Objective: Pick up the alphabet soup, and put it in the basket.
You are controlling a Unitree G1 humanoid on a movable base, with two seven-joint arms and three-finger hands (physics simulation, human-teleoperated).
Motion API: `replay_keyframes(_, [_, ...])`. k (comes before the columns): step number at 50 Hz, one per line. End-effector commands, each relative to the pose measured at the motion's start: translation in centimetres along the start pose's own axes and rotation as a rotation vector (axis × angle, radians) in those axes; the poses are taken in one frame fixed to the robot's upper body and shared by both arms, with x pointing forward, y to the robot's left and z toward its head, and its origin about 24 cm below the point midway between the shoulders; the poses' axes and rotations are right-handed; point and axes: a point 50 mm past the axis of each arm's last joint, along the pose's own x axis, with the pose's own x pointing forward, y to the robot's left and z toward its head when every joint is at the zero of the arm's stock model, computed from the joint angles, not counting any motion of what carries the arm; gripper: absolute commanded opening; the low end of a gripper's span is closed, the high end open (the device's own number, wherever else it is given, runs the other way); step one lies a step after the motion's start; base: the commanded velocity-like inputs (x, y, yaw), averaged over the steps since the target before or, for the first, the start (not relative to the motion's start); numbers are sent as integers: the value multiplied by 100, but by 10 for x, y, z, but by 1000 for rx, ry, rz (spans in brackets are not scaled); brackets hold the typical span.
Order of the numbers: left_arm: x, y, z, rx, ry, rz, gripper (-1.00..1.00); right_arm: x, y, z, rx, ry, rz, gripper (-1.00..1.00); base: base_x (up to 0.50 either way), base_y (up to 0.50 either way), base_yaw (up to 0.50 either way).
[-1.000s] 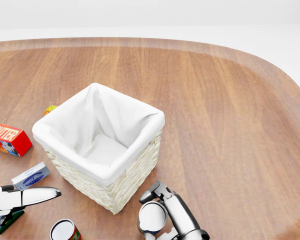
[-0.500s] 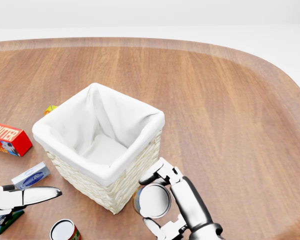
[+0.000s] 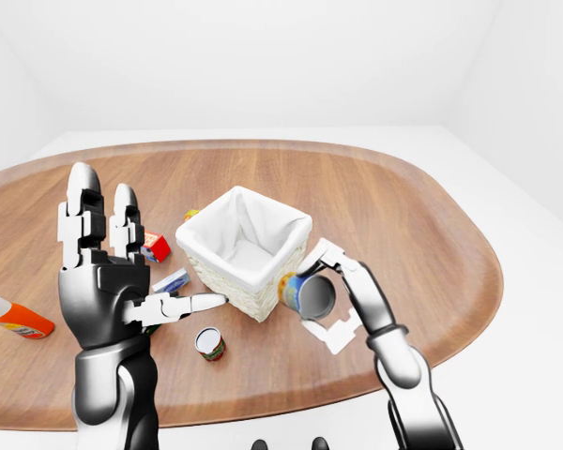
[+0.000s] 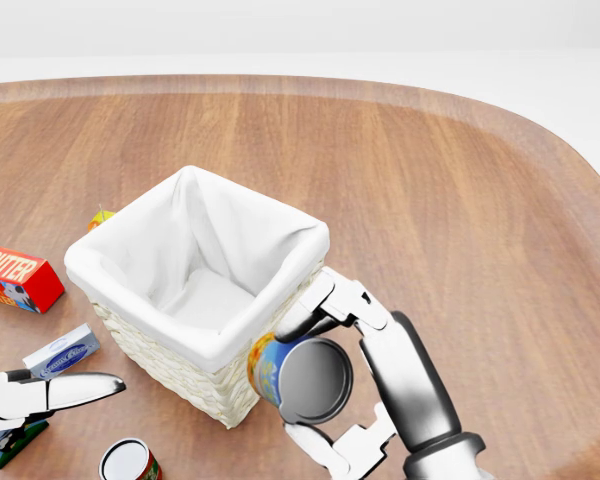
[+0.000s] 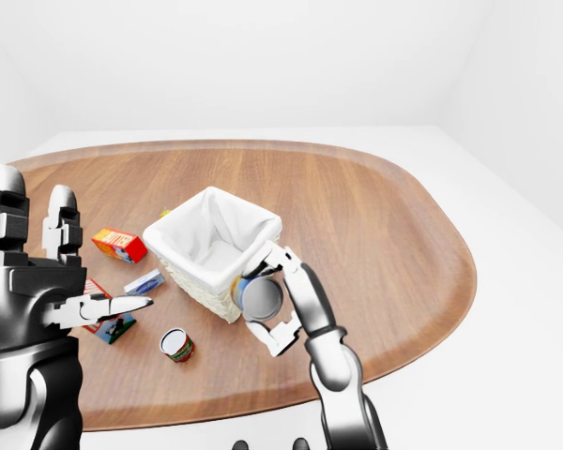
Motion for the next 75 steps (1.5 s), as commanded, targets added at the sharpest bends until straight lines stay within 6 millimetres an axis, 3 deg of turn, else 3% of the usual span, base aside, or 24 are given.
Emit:
replay_keyframes(1, [0, 0, 0, 1, 0, 0, 100, -2, -17, 44, -26, -195, -65, -100, 0, 0, 0])
replay_keyframes(13, [0, 0, 0, 2, 2, -1, 100, 7, -26, 84, -80, -386, -93, -100, 0, 0, 0])
replay_keyframes(26, [-1, -1, -1, 4, 7, -3, 100, 33, -31, 98, -118, -454, -99, -100, 0, 0, 0])
replay_keyframes(34, [0, 0, -3, 5, 12, -3, 100, 69, -32, 78, -104, -353, -94, -100, 0, 0, 0])
replay_keyframes(45, [0, 0, -1, 0, 3, -2, 100, 102, -43, 86, -98, -360, -107, -100, 0, 0, 0])
replay_keyframes(46, [0, 0, -1, -2, 4, -2, 100, 114, -46, 84, -93, -340, -118, -100, 0, 0, 0])
replay_keyframes(51, [1, 0, -3, -3, 11, -2, 100, 131, -52, 70, -64, -267, -135, -100, 0, 0, 0])
replay_keyframes(54, [1, 1, -3, -4, 10, -1, 100, 146, -54, 52, -52, -174, -142, -100, 0, 0, 0])
replay_keyframes(58, [1, 0, -4, -5, 12, -4, 100, 160, -49, 48, -38, -127, -132, -100, 0, 0, 0])
replay_keyframes(63, [2, 1, -2, -8, 3, -1, 100, 170, -42, 39, -44, -66, -118, -100, 0, 0, 0])
replay_keyframes(75, [1, -1, -1, -5, 4, -5, 100, 185, -26, 44, -87, -35, -70, -100, 0, 0, 0])
